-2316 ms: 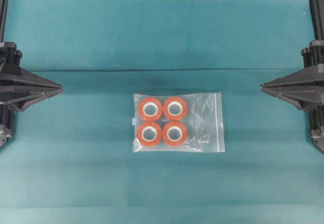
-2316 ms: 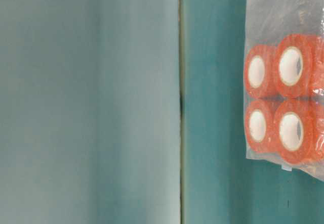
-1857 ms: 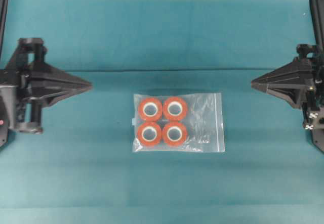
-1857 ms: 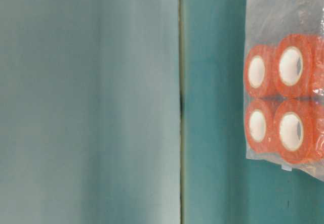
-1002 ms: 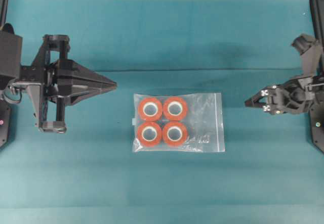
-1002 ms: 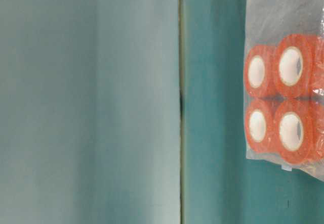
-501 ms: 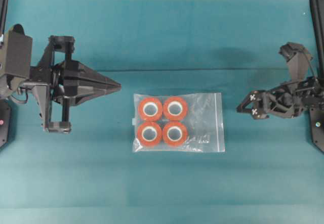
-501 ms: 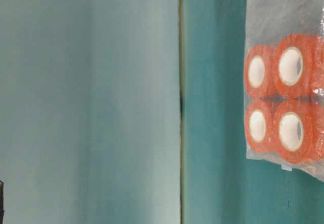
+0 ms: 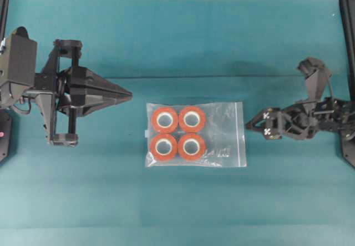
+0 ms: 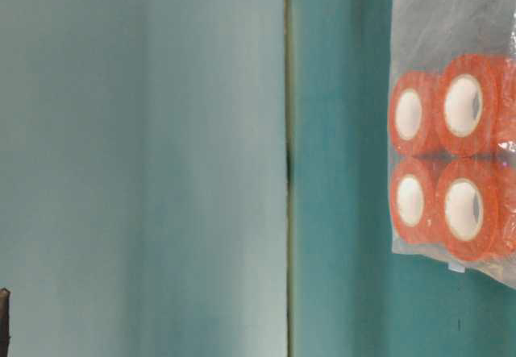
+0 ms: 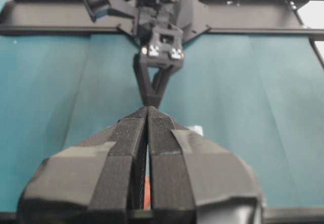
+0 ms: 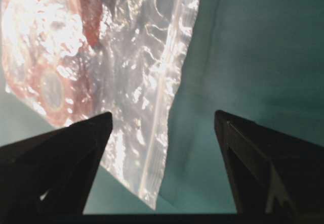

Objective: Hand over the clear zip bag and make it stand upright.
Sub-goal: 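Close the right gripper on the bag's right edge, then lift the bag with the right gripper and swing it upright toward center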

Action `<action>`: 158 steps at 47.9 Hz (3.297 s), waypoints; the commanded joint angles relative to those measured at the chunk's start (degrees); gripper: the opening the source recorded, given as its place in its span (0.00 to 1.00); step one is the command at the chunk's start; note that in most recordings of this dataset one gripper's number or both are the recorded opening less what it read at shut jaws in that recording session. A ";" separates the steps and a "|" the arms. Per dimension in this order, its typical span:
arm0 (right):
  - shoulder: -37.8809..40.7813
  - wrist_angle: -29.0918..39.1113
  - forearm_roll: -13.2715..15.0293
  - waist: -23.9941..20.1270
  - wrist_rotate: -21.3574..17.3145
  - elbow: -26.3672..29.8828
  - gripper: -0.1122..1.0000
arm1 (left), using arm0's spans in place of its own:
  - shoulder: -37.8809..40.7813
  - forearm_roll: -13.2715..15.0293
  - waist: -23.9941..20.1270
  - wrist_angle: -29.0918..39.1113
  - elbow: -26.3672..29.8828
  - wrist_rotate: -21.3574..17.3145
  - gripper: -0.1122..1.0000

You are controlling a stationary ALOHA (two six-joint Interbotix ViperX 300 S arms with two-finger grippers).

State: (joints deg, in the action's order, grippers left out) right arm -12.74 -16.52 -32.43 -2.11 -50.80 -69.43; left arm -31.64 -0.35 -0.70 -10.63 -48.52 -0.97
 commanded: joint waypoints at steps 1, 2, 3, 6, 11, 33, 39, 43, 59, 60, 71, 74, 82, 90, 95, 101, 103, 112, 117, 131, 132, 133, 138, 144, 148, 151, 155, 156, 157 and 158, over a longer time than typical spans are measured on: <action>2.29 -2.37 -0.09 -1.23 -1.05 1.85 0.92 | -0.35 -0.09 0.00 -0.26 1.32 0.09 0.09; 2.81 -2.64 -0.09 -1.41 -1.14 2.29 0.92 | -0.26 -0.09 0.00 -0.26 1.32 0.18 0.09; 3.25 -2.99 -0.09 -1.49 -1.14 2.72 0.92 | -0.35 -0.09 0.09 -0.26 1.32 0.18 0.09; 4.92 -3.43 -0.09 -1.93 -1.23 3.69 0.92 | -0.26 -0.09 0.26 -0.26 1.41 0.26 0.09; 7.47 -3.69 -0.09 -2.37 -1.32 5.10 0.92 | -0.35 -0.09 0.62 -0.35 1.41 0.26 0.09; 10.81 -6.50 -0.18 -2.81 -1.41 7.56 0.92 | -0.35 -0.09 1.05 -0.26 1.23 0.26 0.09; 12.30 -6.77 -0.18 -2.81 -1.41 8.88 0.92 | -0.26 -0.09 1.05 -0.26 1.23 0.26 0.09; 13.10 -6.77 -0.26 -2.81 -1.41 9.23 0.92 | -0.35 -0.09 1.05 -0.26 1.23 0.26 0.09; 12.57 -7.38 -1.49 -5.63 -4.83 6.42 0.92 | -0.35 -0.09 0.97 -0.26 1.23 0.26 0.09; 12.57 -7.73 -1.49 -5.71 -4.92 6.33 0.92 | -0.35 -0.09 0.97 -0.26 1.23 0.26 0.09; 13.97 -9.40 -1.49 -5.89 -5.10 7.91 0.91 | -0.35 -0.09 0.97 -0.26 1.14 0.26 0.09; 14.59 -9.67 -1.49 -6.06 -5.19 8.26 0.91 | -0.26 -0.09 0.88 -0.26 1.14 0.26 0.09; 15.91 -9.93 -1.49 -6.06 -5.10 9.84 0.91 | -0.35 -0.09 0.88 -0.26 1.14 0.26 0.09; 16.44 -10.72 -1.49 -6.06 -5.01 10.37 0.91 | -0.35 -0.09 0.70 -0.26 1.14 0.26 0.09; 16.61 -11.34 -1.49 -5.98 -4.92 10.28 0.91 | -0.26 -0.09 0.53 -0.26 1.14 0.26 0.09; 16.70 -11.95 -1.49 -5.98 -4.92 10.11 0.88 | -0.35 -0.09 0.53 -0.26 1.05 0.26 0.09; 16.79 -11.60 -1.49 -5.80 -4.92 10.02 0.86 | -0.35 -0.09 0.53 -0.26 1.05 0.26 0.09; 16.88 -8.96 -1.67 -3.25 -4.92 9.76 0.52 | -0.26 -0.09 0.44 -0.26 0.44 0.26 0.09; 16.88 -8.35 -1.67 -2.29 -4.83 10.20 0.28 | -0.35 -0.09 0.53 -0.26 0.35 0.26 0.09; 16.35 -4.92 -1.58 -2.29 -4.57 10.72 0.11 | -0.53 -0.09 0.97 -0.18 0.00 0.26 0.09; 16.26 -4.66 -1.49 -2.29 -4.57 10.72 0.11 | -0.62 -0.09 0.97 -0.18 -0.09 0.26 0.09; 16.00 -4.39 -1.49 -2.29 -4.57 10.81 0.11 | -0.62 -0.09 0.97 -0.26 -0.18 0.26 0.09; 13.89 -3.08 -1.23 -1.85 -4.04 11.25 0.11 | -0.53 -0.09 1.41 -0.26 -0.26 0.18 0.09; 9.67 -1.58 -0.26 -0.18 -1.41 11.87 0.11 | -0.70 -0.09 2.11 -0.26 -0.35 0.18 0.09; 6.77 1.23 -0.09 1.14 1.32 12.48 0.11 | -0.79 -0.09 2.11 -0.18 -0.70 0.18 0.09; 4.57 4.39 -0.09 2.37 3.96 13.27 0.11 | -1.05 -0.09 2.11 -0.18 -0.88 0.09 0.09; 2.64 7.65 -0.09 3.60 6.94 14.41 0.11 | -1.32 -0.09 2.11 -0.26 -1.23 0.09 0.09; 2.20 8.44 -0.09 3.96 7.65 14.68 0.11 | -1.32 -0.09 2.11 -0.18 -1.23 0.09 0.09; 1.93 9.14 -0.09 4.31 8.17 15.03 0.11 | -1.32 -0.09 2.11 -0.18 -1.23 0.09 0.09; 1.58 9.84 -0.09 4.57 8.61 15.29 0.11 | -1.32 -0.09 2.11 -0.26 -1.23 0.09 0.09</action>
State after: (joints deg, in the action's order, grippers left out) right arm -9.05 -8.79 -32.70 1.49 -44.38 -55.99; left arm -32.43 -0.35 1.23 -10.55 -50.45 -0.88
